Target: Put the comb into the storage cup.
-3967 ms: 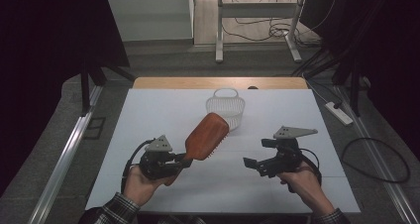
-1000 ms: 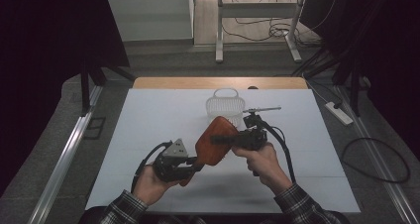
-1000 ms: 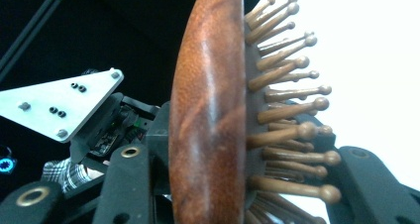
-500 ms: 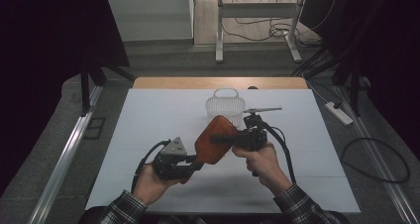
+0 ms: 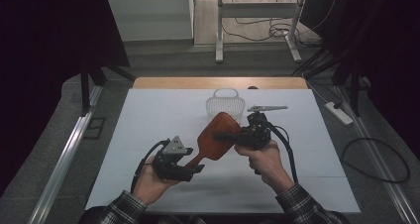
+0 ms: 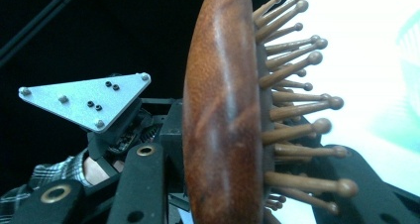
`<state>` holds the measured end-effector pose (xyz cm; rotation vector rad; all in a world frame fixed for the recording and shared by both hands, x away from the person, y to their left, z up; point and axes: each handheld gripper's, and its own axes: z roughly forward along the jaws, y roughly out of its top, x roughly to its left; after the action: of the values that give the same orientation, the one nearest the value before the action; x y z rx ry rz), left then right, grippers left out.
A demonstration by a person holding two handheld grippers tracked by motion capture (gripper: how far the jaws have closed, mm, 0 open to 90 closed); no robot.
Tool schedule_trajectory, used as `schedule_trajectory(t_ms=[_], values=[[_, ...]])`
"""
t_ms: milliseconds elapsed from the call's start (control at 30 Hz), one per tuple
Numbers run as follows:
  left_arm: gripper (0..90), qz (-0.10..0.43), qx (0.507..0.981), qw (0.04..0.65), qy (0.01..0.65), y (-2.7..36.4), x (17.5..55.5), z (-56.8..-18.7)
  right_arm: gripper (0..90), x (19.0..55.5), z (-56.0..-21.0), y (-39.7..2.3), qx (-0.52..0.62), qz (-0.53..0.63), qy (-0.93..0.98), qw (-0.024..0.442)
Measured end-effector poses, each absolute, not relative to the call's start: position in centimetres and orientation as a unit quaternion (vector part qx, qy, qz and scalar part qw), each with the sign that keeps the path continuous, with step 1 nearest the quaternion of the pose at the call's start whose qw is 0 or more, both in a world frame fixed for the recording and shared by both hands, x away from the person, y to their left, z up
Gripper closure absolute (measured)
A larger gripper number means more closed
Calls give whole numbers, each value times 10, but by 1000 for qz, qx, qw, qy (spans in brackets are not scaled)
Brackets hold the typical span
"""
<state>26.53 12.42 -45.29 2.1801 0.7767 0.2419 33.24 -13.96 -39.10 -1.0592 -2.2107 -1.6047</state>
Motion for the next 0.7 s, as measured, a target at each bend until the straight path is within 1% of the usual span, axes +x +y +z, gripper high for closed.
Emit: schedule_trajectory(t_ms=[167, 267, 533, 700], values=[[172, 104, 858, 394, 312, 126, 265, -454, 561, 333, -391, -142, -362, -546, -749, 99], [123, 98, 856, 394, 319, 128, 265, -455, 560, 334, -391, -144, -361, -545, -750, 95], [67, 81, 844, 412, 334, 145, 263, -454, 559, 335, -390, -150, -365, -548, -748, 80], [55, 81, 837, 419, 344, 158, 259, -453, 558, 337, -388, -154, -371, -551, -744, 73]])
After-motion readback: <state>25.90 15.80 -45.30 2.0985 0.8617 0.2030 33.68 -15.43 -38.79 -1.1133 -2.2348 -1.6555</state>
